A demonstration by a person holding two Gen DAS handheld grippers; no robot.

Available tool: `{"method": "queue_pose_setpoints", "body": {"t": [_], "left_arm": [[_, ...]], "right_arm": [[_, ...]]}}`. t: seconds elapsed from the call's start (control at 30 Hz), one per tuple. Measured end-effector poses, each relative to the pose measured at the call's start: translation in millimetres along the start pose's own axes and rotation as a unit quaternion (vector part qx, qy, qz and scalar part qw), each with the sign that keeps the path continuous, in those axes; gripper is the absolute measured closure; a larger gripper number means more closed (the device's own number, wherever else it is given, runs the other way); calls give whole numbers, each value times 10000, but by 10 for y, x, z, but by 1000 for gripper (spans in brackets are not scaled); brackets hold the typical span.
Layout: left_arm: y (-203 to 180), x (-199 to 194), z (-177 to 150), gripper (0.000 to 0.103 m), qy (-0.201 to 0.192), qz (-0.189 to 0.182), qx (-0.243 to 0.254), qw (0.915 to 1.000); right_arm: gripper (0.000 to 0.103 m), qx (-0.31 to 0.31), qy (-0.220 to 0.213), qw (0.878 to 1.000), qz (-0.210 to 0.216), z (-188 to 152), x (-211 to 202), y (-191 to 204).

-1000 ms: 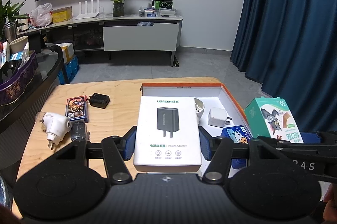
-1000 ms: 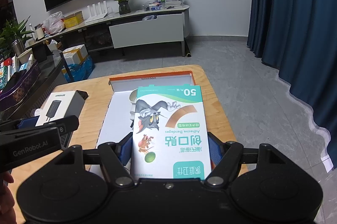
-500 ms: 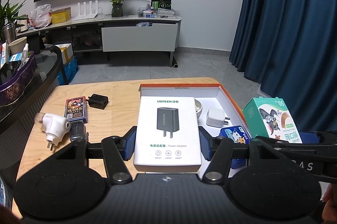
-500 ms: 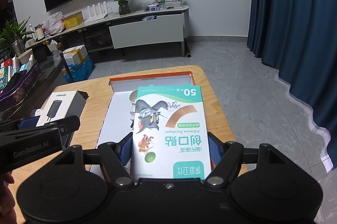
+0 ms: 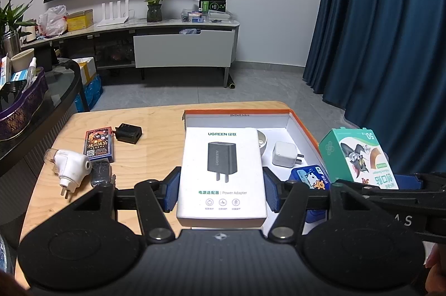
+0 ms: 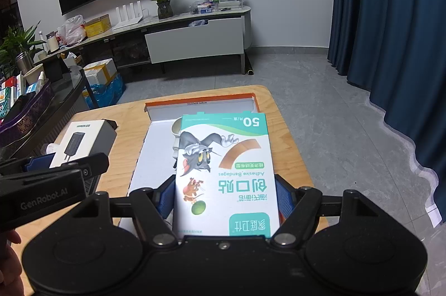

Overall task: Organize rigid objects
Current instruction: 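Hold the UGREEN box above the box with the left tool while the right tool holds the bandage box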

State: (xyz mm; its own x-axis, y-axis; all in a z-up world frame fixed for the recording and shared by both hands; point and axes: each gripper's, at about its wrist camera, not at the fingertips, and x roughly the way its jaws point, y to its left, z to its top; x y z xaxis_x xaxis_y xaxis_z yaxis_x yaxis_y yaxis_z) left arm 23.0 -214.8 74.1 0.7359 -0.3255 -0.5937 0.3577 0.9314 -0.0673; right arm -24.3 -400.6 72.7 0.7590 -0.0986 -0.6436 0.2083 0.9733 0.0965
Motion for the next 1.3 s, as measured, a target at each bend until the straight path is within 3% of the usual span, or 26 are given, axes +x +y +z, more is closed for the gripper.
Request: {"method": "queue_pose_setpoints", "body": {"t": [0.73, 1.3], "left_arm": [[-21, 49, -6, 43, 63, -86, 35, 9999], [-172, 405, 68, 43, 328, -372, 208, 9986]], "right_arm": [[19, -21, 61, 10000, 4, 7, 21, 20], [19, -147, 116, 9998, -82, 507, 386, -238]]}}
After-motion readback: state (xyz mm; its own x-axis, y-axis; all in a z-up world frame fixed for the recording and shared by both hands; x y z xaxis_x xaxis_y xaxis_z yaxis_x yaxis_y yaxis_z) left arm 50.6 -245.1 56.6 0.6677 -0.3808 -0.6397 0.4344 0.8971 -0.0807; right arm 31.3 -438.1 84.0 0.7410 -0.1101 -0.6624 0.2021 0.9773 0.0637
